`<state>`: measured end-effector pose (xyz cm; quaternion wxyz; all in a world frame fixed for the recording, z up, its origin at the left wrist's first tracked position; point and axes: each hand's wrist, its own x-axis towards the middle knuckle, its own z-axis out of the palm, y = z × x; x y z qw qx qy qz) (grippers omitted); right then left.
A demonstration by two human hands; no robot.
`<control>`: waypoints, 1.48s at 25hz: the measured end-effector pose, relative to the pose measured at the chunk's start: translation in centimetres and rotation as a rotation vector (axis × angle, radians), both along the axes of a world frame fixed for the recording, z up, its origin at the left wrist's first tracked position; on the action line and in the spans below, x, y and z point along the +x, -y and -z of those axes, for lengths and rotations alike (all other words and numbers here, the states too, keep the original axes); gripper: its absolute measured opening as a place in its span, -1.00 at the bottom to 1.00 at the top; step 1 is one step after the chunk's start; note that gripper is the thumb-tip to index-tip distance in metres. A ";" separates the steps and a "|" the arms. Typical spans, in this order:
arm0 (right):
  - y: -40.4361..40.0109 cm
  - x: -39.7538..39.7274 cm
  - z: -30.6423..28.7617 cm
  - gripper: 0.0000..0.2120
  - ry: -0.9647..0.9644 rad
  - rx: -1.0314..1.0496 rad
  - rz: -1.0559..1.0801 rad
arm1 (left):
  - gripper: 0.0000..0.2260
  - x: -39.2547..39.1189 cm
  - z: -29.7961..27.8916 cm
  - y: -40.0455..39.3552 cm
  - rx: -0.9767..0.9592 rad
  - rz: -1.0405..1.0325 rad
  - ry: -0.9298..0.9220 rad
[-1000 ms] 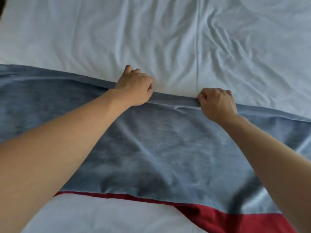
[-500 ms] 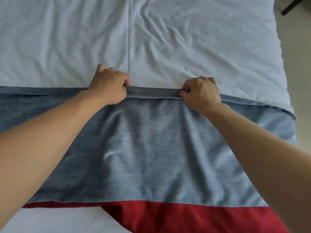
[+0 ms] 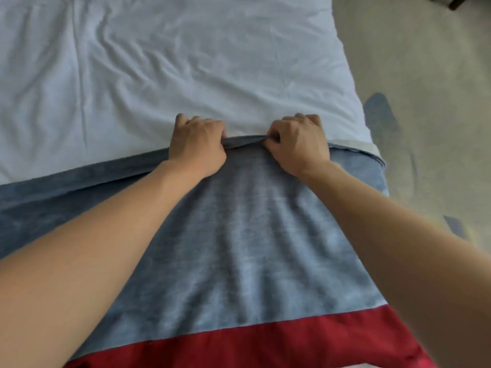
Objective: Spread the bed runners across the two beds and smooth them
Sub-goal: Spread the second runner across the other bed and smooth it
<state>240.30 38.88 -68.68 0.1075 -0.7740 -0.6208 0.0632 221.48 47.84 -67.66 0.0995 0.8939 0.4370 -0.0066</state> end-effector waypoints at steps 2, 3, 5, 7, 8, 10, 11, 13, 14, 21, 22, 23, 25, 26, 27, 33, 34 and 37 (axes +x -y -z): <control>1.8 1.8 0.1 -0.86 -0.004 -0.005 0.007 | -0.94 2.9 -0.2 1.3 -0.046 0.060 0.046; 3.5 3.5 0.2 -0.87 0.005 -0.004 0.031 | -0.95 5.0 -0.3 2.3 -0.072 0.115 0.073; 7.2 7.5 0.2 -0.85 0.015 0.021 0.119 | -0.89 9.1 -0.2 4.2 -0.087 0.215 0.129; 9.7 11.0 0.1 -0.82 0.016 0.049 0.205 | -0.87 12.9 0.0 5.9 -0.054 0.321 0.161; 10.2 12.3 0.2 -0.81 0.025 0.051 0.225 | -0.88 14.6 0.0 6.5 -0.032 0.376 0.152; 9.9 13.8 0.7 -0.79 0.042 0.042 0.226 | -0.85 16.8 0.0 6.8 -0.035 0.416 0.115; 9.6 14.7 1.1 -0.77 0.037 0.033 0.230 | -0.80 17.5 0.0 6.3 -0.078 0.374 0.093; 8.8 16.7 1.7 -0.74 0.003 0.004 0.279 | -0.69 18.4 -0.2 4.3 -0.189 0.212 0.023; 8.7 17.7 2.1 -0.73 -0.015 -0.023 0.321 | -0.65 18.7 -0.2 3.3 -0.215 0.161 -0.031; 11.2 19.2 4.7 -0.76 -0.131 -0.096 0.573 | -0.82 21.9 1.3 5.5 0.061 0.353 0.047; 11.9 18.8 5.0 -0.79 -0.133 -0.082 0.559 | -0.80 22.4 1.5 5.9 0.081 0.354 0.043; 12.7 18.4 5.2 -0.81 -0.137 -0.065 0.550 | -0.80 22.9 1.6 6.3 0.109 0.357 0.041; 14.7 17.2 5.4 -0.82 -0.163 -0.019 0.552 | -0.81 23.3 1.7 7.4 0.178 0.381 0.046; 15.9 16.7 5.3 -0.82 -0.172 0.009 0.560 | -0.81 23.3 1.7 8.5 0.194 0.403 0.051; 17.2 16.2 5.3 -0.82 -0.173 0.030 0.565 | -0.82 23.1 1.7 9.9 0.196 0.431 0.058; 29.7 11.7 3.5 -0.85 -0.130 0.011 0.556 | -0.91 19.1 2.1 24.5 0.116 0.622 0.125; 32.2 10.6 3.0 -0.87 -0.124 -0.003 0.559 | -0.91 18.1 1.9 27.2 0.084 0.652 0.137; 39.9 6.8 1.5 -0.86 -0.065 -0.029 0.583 | -0.89 14.4 1.1 34.9 0.010 0.793 0.179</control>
